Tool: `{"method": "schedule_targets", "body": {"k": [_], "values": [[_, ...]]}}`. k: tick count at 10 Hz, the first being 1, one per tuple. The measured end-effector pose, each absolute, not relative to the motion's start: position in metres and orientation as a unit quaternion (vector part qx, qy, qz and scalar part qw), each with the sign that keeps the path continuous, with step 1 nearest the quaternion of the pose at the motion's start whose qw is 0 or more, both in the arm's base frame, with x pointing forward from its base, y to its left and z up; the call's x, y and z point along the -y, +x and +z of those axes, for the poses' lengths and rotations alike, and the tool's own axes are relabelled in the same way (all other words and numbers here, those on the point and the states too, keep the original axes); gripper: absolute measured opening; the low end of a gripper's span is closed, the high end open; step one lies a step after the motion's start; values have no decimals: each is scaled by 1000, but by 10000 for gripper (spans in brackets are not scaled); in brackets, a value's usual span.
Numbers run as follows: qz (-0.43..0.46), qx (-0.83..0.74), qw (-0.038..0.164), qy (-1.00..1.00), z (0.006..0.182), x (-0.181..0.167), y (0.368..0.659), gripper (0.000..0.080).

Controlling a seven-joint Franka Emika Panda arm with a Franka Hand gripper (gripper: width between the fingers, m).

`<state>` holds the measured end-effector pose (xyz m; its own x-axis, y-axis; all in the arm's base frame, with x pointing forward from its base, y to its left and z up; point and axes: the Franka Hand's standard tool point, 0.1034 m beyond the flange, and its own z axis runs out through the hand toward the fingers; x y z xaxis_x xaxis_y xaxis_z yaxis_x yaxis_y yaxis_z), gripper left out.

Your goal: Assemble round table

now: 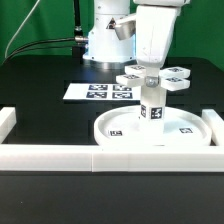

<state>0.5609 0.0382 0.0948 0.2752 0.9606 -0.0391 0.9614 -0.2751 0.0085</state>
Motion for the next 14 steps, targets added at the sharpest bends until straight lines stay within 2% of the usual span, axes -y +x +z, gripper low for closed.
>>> {"method": "schedule_targets", "body": {"k": [3,9,14], "values": [[-13,-588,15,808,95,-38,561,446],[-8,-277,17,961,95,-42,560,446],[-3,-118,14,993,96,-43,560,447]]}}
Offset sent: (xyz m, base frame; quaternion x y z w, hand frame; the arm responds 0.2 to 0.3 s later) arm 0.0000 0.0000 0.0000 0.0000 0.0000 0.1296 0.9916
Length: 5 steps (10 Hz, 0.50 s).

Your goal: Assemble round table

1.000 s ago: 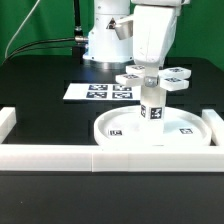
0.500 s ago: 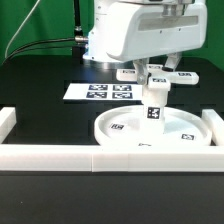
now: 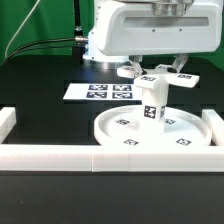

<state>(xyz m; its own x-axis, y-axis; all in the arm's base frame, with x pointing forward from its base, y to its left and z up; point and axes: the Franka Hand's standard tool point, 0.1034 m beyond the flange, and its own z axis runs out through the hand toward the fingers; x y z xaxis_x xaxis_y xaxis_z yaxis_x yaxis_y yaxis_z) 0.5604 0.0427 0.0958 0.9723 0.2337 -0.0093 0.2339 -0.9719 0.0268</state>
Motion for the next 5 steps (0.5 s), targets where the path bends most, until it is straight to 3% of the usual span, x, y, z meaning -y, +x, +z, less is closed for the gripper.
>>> {"method": "schedule_targets", "body": {"k": [5], "values": [[-2,-44,13,999,96,-43,560,448]]}}
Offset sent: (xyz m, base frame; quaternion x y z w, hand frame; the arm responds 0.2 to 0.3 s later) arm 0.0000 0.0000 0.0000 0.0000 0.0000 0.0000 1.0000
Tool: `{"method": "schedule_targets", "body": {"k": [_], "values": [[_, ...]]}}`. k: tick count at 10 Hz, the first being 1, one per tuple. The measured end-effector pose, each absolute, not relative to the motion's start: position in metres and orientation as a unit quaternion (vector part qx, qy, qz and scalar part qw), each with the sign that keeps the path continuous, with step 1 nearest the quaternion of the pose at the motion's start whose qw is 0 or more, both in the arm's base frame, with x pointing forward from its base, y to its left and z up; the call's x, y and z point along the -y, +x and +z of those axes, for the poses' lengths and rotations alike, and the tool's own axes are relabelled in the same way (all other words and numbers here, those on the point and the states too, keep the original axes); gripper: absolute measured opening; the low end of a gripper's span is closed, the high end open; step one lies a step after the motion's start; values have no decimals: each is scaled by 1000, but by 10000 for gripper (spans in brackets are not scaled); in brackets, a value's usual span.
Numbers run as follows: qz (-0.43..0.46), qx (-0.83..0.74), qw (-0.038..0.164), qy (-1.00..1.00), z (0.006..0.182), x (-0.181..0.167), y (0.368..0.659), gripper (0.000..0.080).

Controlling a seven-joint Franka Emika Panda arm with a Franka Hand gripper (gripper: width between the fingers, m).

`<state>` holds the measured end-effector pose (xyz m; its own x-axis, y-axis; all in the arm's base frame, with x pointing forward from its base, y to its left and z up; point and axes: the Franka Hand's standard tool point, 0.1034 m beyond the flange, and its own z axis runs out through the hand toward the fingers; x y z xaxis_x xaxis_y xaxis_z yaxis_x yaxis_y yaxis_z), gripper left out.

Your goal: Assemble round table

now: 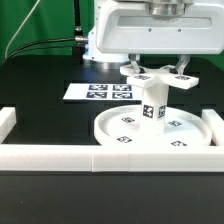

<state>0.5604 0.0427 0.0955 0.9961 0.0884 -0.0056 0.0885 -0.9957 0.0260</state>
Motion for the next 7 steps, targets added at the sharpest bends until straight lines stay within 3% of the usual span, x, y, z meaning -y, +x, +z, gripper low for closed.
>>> {"method": "schedule_targets", "body": {"k": [1,2,4,7], "values": [[-4,-44,13,999,97,-42,560,586],[-8,-41,12,999,108,-39,559,634],[-3,-34,10,999,133,-42,559,646],[-5,-35,10,999,128,-42,559,649]]}}
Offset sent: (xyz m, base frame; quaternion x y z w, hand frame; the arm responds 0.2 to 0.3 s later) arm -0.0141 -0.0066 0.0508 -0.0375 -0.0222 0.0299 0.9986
